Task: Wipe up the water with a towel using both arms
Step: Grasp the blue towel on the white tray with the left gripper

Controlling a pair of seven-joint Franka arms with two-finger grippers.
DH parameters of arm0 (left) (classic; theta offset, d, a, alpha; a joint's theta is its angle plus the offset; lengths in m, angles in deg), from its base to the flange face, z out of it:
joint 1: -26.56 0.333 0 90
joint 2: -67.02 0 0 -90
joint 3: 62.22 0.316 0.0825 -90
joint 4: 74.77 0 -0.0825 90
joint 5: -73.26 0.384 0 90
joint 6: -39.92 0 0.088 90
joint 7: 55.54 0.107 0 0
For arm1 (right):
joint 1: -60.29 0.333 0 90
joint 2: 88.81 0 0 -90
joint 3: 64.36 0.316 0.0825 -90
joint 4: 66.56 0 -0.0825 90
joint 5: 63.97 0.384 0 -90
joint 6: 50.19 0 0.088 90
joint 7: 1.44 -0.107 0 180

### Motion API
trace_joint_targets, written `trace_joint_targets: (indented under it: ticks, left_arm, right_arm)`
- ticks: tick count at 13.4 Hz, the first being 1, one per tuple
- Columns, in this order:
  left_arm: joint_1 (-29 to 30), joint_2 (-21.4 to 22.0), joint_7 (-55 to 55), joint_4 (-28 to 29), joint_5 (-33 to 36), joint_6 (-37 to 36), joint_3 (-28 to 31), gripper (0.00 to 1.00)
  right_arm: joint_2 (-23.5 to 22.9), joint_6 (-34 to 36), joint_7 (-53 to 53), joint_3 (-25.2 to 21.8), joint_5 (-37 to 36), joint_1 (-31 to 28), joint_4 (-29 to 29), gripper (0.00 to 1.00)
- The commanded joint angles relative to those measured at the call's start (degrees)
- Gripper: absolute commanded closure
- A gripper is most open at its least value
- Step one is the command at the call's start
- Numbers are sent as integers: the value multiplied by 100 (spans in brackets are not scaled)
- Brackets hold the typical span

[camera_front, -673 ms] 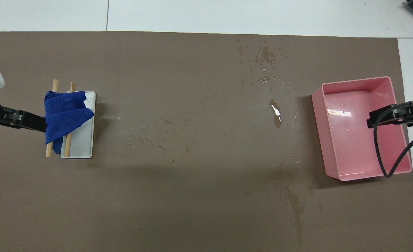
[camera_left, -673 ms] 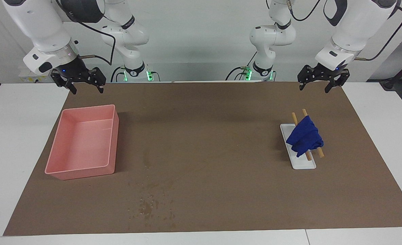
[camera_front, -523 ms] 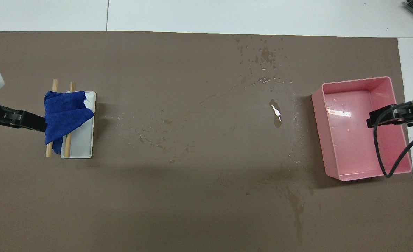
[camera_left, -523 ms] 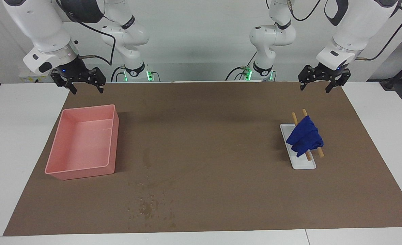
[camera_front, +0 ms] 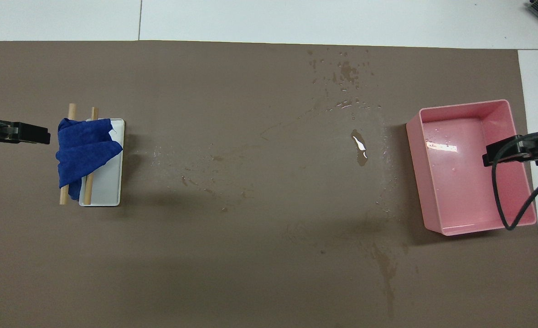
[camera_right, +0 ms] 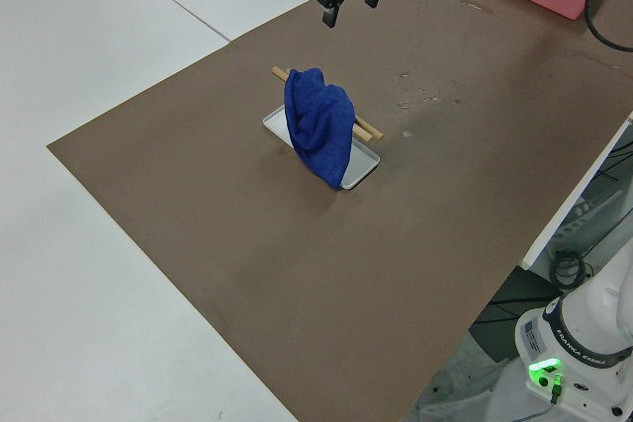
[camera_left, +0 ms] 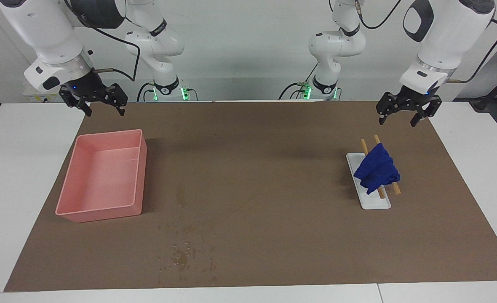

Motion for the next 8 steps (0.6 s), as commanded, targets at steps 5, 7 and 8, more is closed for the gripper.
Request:
trace_joint_targets:
  ticks: [5,7,8]
  left_arm:
    - [101,-134,-874,1593,-95,2081,-31,2]
    - [101,-108,-1007,1777,-121,2073,-31,30]
    - [92,-91,-1086,1839,-182,2081,-31,54]
  right_arm:
    - [130,-62,483,70,-185,-18,144,0]
    - [130,-114,431,88,-413,-9,136,0]
    - [113,-175,387,88,-422,-9,118,0]
